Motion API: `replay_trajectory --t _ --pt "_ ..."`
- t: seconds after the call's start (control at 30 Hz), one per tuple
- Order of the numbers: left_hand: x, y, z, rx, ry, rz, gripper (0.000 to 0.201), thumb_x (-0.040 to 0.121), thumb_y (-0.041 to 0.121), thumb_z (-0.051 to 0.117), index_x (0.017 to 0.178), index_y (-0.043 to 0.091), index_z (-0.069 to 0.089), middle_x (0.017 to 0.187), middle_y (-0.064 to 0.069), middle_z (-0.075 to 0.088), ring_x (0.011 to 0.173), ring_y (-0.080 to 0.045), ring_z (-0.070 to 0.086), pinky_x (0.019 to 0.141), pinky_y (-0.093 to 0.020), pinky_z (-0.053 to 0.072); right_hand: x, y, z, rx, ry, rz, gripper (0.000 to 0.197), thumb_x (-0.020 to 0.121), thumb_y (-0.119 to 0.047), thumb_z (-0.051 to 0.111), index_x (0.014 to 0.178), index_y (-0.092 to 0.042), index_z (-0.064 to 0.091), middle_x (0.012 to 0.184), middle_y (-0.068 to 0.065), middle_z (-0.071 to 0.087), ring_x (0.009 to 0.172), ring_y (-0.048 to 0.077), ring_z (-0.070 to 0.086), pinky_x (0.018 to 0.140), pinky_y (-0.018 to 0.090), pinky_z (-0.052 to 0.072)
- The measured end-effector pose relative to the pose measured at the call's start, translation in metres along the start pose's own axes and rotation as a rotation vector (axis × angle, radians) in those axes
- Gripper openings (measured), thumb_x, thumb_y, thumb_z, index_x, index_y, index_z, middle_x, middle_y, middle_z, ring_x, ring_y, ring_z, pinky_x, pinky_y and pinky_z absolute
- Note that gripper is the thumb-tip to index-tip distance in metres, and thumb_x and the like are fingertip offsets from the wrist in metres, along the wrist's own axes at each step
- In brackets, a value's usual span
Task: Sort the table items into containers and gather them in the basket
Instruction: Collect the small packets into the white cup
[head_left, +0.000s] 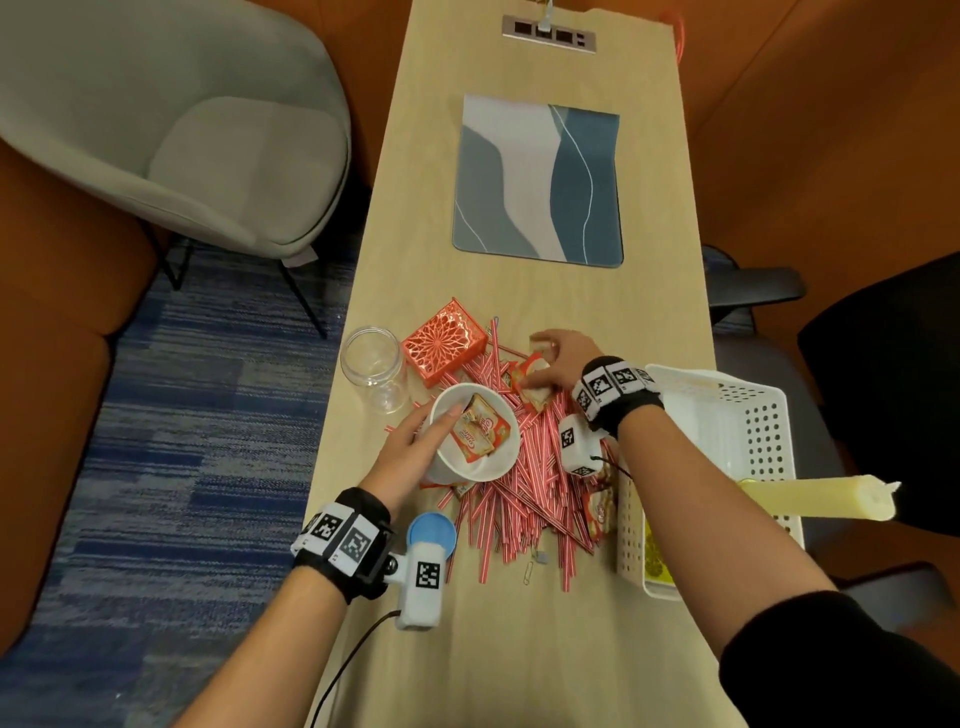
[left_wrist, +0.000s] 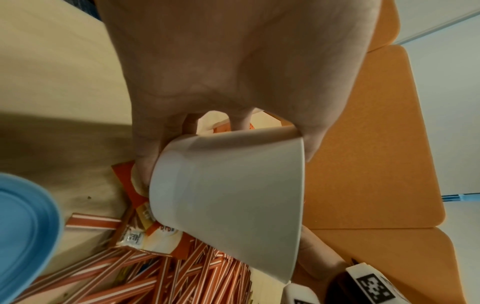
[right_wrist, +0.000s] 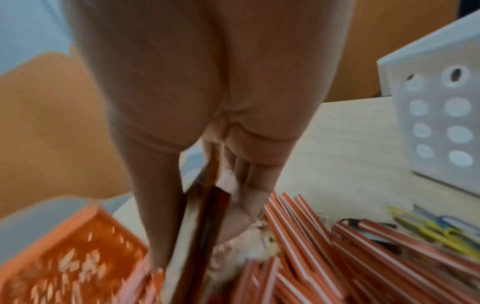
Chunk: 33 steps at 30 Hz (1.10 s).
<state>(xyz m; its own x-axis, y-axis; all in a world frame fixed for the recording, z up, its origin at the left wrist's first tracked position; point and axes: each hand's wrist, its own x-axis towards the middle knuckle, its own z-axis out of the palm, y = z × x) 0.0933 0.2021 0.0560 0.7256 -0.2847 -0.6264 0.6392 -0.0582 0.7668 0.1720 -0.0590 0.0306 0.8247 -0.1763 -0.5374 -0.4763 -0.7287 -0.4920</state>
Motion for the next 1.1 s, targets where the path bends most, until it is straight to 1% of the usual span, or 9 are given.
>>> replay_trajectory --t 0.07,0.17,0.27,0.4,0.63,0.73,0.87,0.97,1.1 --pt "0.0 0.0 0.0 -0.001 0.002 -0.015 0.036 0.094 0.048 0.062 0.124 0.028 0.067 0.11 0.009 0.074 0.106 -0.01 0.068 0.095 -0.036 0.056 -0.001 -0.003 0.009 -0.184 -0.053 0.035 0.074 0.064 -0.03 0.091 0.13 -0.015 0.062 0.129 0.006 0.061 0.117 0.023 0.059 0.094 0.029 0.047" --pt "0.001 -0.001 -0.002 -0.002 0.002 -0.021 0.037 0.093 0.049 0.063 0.124 0.029 0.067 0.114 0.007 0.074 0.109 -0.012 0.068 0.1 -0.043 0.054 -0.003 -0.011 0.014 -0.257 -0.028 0.082 0.069 0.063 -0.038 0.091 0.122 -0.012 0.065 0.13 0.009 0.059 0.117 0.024 0.059 0.093 0.029 0.049" --pt "0.001 0.0 -0.003 0.009 0.003 -0.009 0.038 0.093 0.05 0.062 0.125 0.03 0.067 0.116 0.006 0.073 0.111 -0.014 0.067 0.101 -0.045 0.053 -0.007 -0.015 0.013 -0.276 -0.031 0.129 0.073 0.065 -0.043 0.089 0.122 -0.006 0.064 0.127 0.011 0.061 0.121 0.025 0.056 0.101 0.031 0.048" --pt "-0.001 0.002 -0.001 0.012 0.019 -0.009 0.036 0.093 0.05 0.063 0.123 0.031 0.067 0.114 0.006 0.074 0.111 -0.015 0.067 0.1 -0.045 0.054 -0.014 -0.011 0.015 -0.204 0.018 0.178 0.076 0.061 -0.036 0.093 0.121 -0.006 0.058 0.12 0.009 0.064 0.109 0.027 0.063 0.087 0.031 0.053" --pt "-0.011 0.004 0.006 0.01 0.016 -0.025 0.025 0.093 0.048 0.061 0.113 0.035 0.069 0.115 0.005 0.073 0.11 -0.016 0.066 0.101 -0.047 0.052 -0.028 -0.004 0.015 -0.158 -0.04 0.266 0.073 0.066 -0.043 0.088 0.119 -0.002 0.062 0.115 0.013 0.068 0.098 0.025 0.065 0.082 0.031 0.054" --pt "-0.016 0.006 0.009 0.007 0.022 -0.03 0.02 0.095 0.046 0.06 0.11 0.035 0.068 0.112 0.006 0.072 0.108 -0.016 0.065 0.098 -0.045 0.053 -0.036 -0.001 0.007 -0.101 0.005 0.271 0.073 0.067 -0.041 0.088 0.124 -0.003 0.061 0.119 0.011 0.067 0.108 0.026 0.064 0.085 0.029 0.052" --pt "-0.022 0.009 0.011 0.007 0.027 -0.029 0.021 0.096 0.047 0.058 0.112 0.036 0.067 0.111 0.008 0.072 0.106 -0.015 0.066 0.092 -0.04 0.055 -0.055 0.006 -0.013 -0.013 0.122 0.27 0.065 0.066 -0.041 0.089 0.115 -0.003 0.068 0.11 0.01 0.07 0.101 0.025 0.066 0.081 0.028 0.052" --pt "-0.028 0.012 0.015 0.004 0.033 -0.025 0.018 0.097 0.047 0.057 0.109 0.037 0.067 0.106 0.009 0.073 0.099 -0.013 0.067 0.085 -0.036 0.056 -0.074 0.007 -0.022 -0.098 0.131 0.251 0.055 0.068 -0.042 0.087 0.105 -0.004 0.073 0.107 0.009 0.073 0.095 0.024 0.068 0.076 0.027 0.052" --pt "-0.04 0.015 0.022 0.0 0.048 0.003 0.017 0.099 0.042 0.056 0.109 0.031 0.064 0.098 0.01 0.07 0.087 -0.007 0.064 0.067 -0.026 0.051 -0.096 0.01 -0.03 0.058 0.201 0.17 0.066 0.067 -0.042 0.088 0.121 -0.012 0.064 0.115 0.007 0.066 0.101 0.024 0.064 0.089 0.034 0.054"
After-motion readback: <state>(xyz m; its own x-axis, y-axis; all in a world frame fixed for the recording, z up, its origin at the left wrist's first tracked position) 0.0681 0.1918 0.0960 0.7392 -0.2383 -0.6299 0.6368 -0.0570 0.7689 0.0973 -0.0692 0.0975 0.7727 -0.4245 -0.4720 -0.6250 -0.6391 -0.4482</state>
